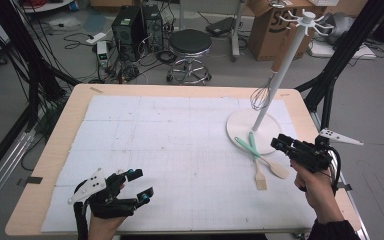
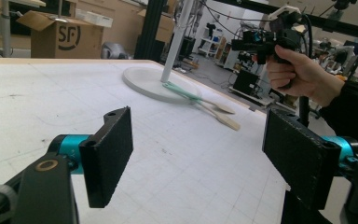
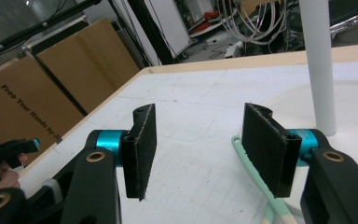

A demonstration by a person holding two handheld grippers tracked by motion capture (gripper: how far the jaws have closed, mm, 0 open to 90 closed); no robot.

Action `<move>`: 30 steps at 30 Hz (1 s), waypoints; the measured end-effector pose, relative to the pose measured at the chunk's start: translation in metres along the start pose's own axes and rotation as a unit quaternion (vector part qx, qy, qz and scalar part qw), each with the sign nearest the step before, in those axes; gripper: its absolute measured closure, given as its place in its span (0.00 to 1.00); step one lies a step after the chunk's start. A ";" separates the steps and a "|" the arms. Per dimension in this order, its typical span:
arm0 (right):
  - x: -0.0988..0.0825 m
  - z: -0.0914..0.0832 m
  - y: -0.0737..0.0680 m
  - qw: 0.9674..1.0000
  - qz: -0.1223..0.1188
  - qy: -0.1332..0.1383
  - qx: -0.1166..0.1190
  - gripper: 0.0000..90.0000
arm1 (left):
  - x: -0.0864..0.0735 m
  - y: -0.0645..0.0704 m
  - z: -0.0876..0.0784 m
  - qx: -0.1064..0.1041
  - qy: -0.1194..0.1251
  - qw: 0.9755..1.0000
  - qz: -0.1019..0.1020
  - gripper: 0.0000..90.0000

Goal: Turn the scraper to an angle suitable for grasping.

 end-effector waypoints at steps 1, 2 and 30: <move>-0.001 0.002 0.001 1.000 -0.001 -0.004 -0.002 0.50 | 0.000 0.000 0.000 0.000 0.000 1.000 0.000 0.28; -0.001 0.003 0.002 1.000 -0.001 -0.006 -0.003 0.50 | 0.000 0.000 0.000 0.000 0.000 1.000 -0.001 0.28; -0.016 0.005 0.017 0.999 0.002 -0.034 -0.023 0.49 | 0.000 -0.005 0.000 0.004 0.001 1.000 -0.007 0.28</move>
Point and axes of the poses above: each handheld gripper's, and its own axes: z roughly forward along the jaws, x roughly out of its top, y roughly to its right, the point moved 10 cm from there along z, roughly forward along the jaws, and after that the axes turned 6 degrees about x, right-handed, at the moved point
